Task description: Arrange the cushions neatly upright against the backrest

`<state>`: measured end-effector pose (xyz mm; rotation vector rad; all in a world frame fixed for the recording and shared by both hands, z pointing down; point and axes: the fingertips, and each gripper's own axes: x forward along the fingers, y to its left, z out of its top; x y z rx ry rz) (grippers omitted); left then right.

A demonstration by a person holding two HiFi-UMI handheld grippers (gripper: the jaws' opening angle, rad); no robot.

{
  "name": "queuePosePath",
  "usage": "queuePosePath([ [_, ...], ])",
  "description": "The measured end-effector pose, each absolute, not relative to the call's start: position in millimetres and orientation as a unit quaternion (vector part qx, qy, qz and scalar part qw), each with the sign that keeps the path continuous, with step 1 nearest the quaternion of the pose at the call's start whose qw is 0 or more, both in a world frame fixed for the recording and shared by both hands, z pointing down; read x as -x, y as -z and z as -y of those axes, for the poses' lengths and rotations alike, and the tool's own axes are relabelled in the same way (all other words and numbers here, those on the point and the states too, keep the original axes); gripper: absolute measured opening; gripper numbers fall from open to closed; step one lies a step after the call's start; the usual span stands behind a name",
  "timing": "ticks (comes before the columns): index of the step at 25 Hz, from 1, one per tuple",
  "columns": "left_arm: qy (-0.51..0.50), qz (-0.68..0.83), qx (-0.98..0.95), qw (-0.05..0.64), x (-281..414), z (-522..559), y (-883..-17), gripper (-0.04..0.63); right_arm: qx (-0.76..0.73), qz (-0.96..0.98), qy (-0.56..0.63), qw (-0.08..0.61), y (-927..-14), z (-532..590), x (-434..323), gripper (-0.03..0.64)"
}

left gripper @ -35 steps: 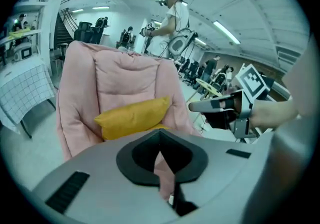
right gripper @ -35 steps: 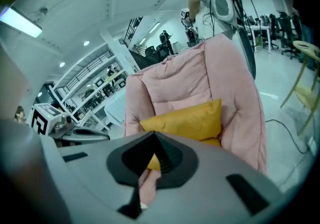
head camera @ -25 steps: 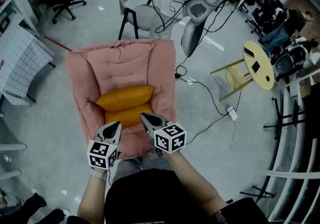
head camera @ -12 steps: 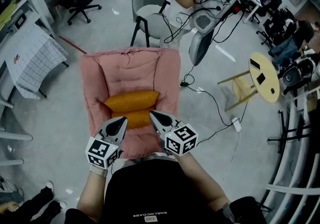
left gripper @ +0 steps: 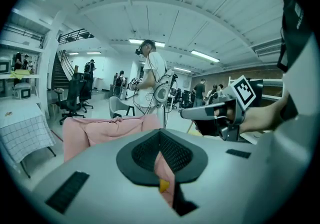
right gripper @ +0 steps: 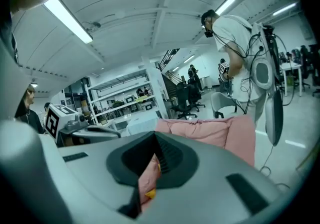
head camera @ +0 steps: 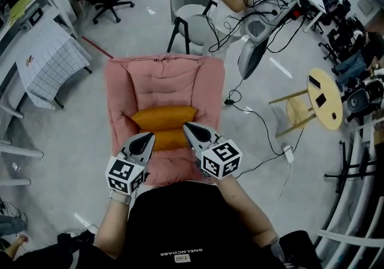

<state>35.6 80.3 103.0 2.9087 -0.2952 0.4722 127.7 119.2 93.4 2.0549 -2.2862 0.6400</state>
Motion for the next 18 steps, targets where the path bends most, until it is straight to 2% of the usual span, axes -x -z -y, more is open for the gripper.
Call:
queuePosePath([
  [18, -0.163, 0.115, -0.976, 0.084, -28.3, -75.0, -102.8, 0.012, -0.648, 0.738, -0.190, 0.003, -88.7, -110.8, -121.1, 0.009],
])
